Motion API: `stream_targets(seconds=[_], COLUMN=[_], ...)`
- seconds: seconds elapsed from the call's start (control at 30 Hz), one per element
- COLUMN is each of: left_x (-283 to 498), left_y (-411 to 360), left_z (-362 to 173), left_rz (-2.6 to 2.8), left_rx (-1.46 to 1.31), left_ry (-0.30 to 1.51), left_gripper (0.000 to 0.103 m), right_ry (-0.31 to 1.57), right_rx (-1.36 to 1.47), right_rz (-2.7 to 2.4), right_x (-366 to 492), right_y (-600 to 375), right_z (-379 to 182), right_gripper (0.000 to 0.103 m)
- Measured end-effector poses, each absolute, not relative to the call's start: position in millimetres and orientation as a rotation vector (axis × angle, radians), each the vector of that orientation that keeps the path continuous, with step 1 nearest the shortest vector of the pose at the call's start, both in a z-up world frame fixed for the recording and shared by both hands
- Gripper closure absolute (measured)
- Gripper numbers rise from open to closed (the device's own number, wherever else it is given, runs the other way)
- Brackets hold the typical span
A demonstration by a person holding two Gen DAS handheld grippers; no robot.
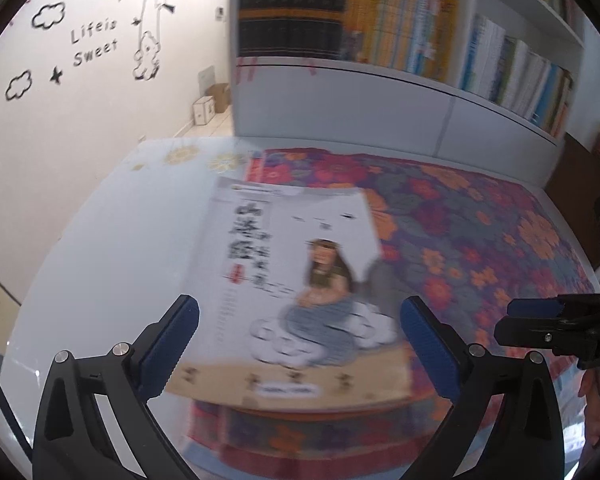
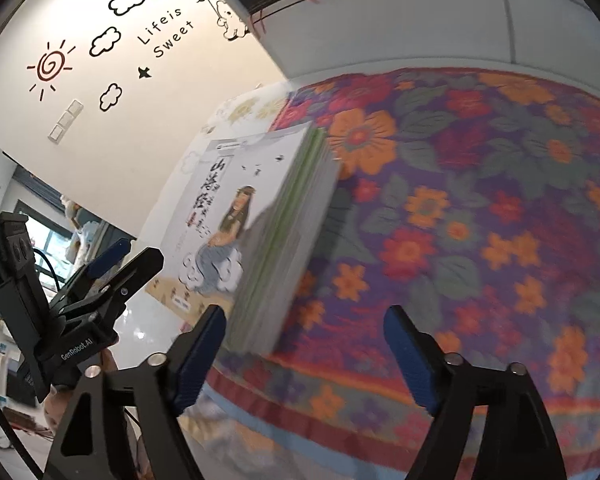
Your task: Organize books
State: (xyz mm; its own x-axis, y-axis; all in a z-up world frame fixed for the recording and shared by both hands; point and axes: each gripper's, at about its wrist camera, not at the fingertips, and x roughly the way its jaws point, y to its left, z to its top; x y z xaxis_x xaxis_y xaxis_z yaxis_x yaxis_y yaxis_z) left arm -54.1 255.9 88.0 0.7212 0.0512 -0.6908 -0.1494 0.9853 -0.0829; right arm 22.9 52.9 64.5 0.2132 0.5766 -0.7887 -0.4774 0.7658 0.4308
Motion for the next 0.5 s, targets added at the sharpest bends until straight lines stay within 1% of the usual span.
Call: stream_targets(seconds=[0.07,0.3,0.5], left_x=[-57,-68,-80], left_y=[240,185,134], left_z=[88,85,79], left_rz=[0.103,0.082,0.077], left_rx=[-0.133,-0.137,-0.089], left_ry=[0.758,0.743,0.738], left_gripper=[0.002,0.001,0.001], right_ry=[1.135,1.013,0.872], right_rx=[0.081,0.047,-0.020], right_rz=[0.722,0.612,0.452], right_x=[14,-21,-48], right_y=[41,-11,-47], right_z=[68,83,95], right_gripper=[0.022,0.021,0.019])
